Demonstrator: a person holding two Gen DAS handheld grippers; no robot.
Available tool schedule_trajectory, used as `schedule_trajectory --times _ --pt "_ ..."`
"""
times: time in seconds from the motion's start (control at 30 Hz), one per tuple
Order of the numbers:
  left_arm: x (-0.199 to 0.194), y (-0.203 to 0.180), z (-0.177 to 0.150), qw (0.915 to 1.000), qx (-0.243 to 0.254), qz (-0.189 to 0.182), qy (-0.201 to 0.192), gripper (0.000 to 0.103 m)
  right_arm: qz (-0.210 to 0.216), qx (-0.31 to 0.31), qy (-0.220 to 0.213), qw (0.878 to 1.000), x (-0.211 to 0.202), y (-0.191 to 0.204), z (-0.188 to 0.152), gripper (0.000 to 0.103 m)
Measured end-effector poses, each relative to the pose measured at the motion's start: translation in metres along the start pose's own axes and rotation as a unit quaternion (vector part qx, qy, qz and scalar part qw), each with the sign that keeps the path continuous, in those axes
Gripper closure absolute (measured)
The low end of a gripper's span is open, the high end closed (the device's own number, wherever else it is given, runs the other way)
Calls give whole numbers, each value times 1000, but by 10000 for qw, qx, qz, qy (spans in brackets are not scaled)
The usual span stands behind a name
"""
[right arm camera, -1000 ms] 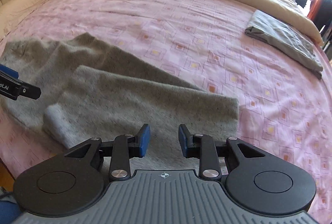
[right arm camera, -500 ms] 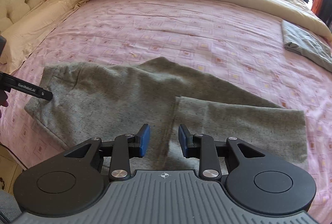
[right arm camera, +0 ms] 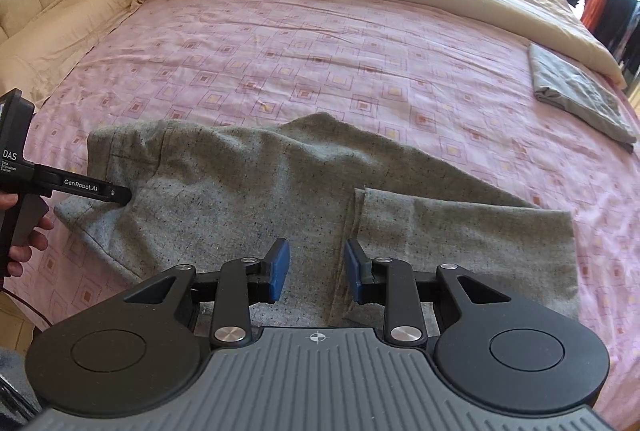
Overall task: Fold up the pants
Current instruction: 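Move the left gripper to the folded pant leg hem, then close the left gripper on the pant leg hem and lift it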
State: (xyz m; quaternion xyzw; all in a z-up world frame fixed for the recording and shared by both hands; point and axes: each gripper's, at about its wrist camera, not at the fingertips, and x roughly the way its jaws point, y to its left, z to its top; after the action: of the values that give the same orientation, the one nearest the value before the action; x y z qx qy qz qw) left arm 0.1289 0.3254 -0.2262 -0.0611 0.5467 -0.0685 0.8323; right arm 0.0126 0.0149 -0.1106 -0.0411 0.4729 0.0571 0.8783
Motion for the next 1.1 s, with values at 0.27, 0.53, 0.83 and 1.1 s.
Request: schedule_trajectory --times 0.27,0.53,0.83,1.1 --pt "-2 10 10 9964 -70 -829 182 3 -57 -118 70 9999 2 14 4 74" --pt "2 9 13 9891 147 -1445 247 3 -32 -274 122 9995 4 26 12 74" --pt "-9 28 17 9841 -803 -1581 135 62 94 -58 284 9995 14 24 16 74" --pt "-47 16 22 9876 -697 -1399 -167 78 50 359 468 9982 25 3 9 74"
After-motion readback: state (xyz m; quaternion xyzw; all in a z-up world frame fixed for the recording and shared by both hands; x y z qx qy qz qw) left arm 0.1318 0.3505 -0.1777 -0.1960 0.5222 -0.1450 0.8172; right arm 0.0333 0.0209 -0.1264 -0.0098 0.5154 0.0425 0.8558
